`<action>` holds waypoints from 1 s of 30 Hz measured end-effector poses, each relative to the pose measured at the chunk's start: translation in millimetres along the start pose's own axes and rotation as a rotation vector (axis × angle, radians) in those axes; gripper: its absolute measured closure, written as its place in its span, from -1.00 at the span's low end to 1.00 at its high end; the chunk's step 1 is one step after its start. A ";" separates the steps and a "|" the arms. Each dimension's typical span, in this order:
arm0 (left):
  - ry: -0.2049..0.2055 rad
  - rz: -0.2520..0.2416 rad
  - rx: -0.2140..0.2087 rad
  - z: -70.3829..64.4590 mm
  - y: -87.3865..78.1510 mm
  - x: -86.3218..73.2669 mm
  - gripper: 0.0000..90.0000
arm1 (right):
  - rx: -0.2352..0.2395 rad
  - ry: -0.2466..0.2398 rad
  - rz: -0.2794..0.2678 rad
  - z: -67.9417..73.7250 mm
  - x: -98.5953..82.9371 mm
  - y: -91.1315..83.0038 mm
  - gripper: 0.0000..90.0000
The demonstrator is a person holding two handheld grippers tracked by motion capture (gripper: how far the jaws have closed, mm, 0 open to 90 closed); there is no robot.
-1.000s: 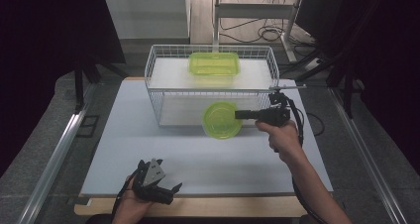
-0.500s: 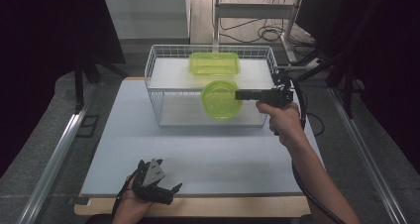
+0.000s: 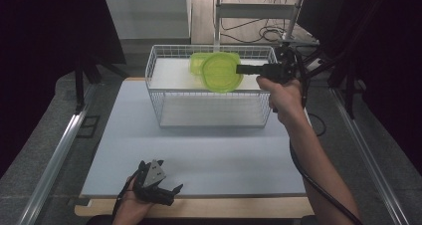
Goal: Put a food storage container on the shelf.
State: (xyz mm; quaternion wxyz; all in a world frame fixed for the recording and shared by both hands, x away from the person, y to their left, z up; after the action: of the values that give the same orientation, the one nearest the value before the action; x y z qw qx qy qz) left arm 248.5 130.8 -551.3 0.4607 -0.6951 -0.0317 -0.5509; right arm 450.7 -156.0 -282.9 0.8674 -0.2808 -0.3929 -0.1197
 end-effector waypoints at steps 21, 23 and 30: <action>0.006 0.004 -0.006 0.9 -0.8 -0.5 -0.97 | -0.167 0.012 -0.043 -15.7 42.6 37.0 0.82; 0.007 0.005 -0.007 0.7 -0.7 -0.5 -0.97 | -0.169 0.018 -0.042 -16.6 43.6 39.0 0.82; 0.009 0.008 -0.007 0.7 -0.4 -0.6 -0.97 | -0.167 0.040 -0.034 -20.4 46.0 47.6 0.81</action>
State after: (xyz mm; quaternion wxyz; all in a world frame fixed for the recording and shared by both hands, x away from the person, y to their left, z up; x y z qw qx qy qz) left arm 248.6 131.7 -551.5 0.4606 -0.6943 -0.0250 -0.5525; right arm 514.1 -128.5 -278.0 0.8464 -0.3430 -0.3691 -0.1725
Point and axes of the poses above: each handheld gripper's, and its own axes: y roughly forward along the jaws, x roughly out of its top, z roughly to its left, the point moved 4 cm from there along y, roughly forward along the jaws, and after that the axes turned 5 degrees about -x, right-handed, at the moved point
